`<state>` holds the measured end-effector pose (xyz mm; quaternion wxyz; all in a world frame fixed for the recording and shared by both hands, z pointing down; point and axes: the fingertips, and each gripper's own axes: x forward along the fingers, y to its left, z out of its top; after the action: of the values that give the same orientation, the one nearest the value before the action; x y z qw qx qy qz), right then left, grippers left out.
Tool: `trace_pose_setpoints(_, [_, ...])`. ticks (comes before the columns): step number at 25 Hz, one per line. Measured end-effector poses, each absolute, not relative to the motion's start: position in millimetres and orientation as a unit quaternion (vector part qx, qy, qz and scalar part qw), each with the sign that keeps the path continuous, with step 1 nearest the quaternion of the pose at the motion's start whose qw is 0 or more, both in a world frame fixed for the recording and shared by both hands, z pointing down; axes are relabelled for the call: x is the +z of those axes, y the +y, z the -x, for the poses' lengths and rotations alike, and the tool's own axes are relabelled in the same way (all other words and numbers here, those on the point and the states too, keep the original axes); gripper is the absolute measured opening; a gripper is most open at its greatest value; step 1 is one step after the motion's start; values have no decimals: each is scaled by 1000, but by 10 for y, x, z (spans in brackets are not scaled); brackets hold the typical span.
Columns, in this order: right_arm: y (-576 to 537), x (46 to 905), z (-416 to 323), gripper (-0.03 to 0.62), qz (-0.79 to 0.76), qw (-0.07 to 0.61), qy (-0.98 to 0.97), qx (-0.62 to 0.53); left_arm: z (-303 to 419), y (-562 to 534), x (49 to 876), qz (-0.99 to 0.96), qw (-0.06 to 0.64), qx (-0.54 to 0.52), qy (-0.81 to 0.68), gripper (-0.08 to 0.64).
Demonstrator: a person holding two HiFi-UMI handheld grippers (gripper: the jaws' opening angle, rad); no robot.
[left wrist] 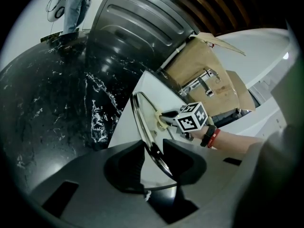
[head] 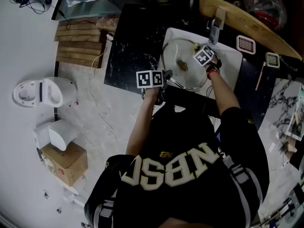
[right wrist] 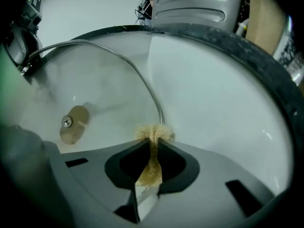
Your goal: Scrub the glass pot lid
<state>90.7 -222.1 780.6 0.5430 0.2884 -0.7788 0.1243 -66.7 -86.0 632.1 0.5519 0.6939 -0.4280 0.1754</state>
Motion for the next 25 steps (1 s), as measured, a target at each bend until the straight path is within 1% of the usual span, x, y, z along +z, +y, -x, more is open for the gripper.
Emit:
trace_pose_setpoints(3, [-2103,7825,-1021,49,-274,549,-774,156,656,-845,6319,-696,549,172,-430,137])
trace_pose_setpoints(7, [-1778,7818,-964,51,-224,527,-784,239,651,-844,6316,-699,545,170,-430,137])
trace_pose_setpoints(10, [-1753,7776,-1208,51,-233,569,-757,222,656,-842,6315,-701,544,170,-430,138])
trace_pose_setpoints(18, [-1326,7702,-1226,51,-163,591,-755,233,649,-854,6333,-701,543,169,-429,140])
trace_pose_setpoints(25, [-1032,7573,-1156,51,-116,588,-758,256,636,-867,6320,-702,543,171,-428,140])
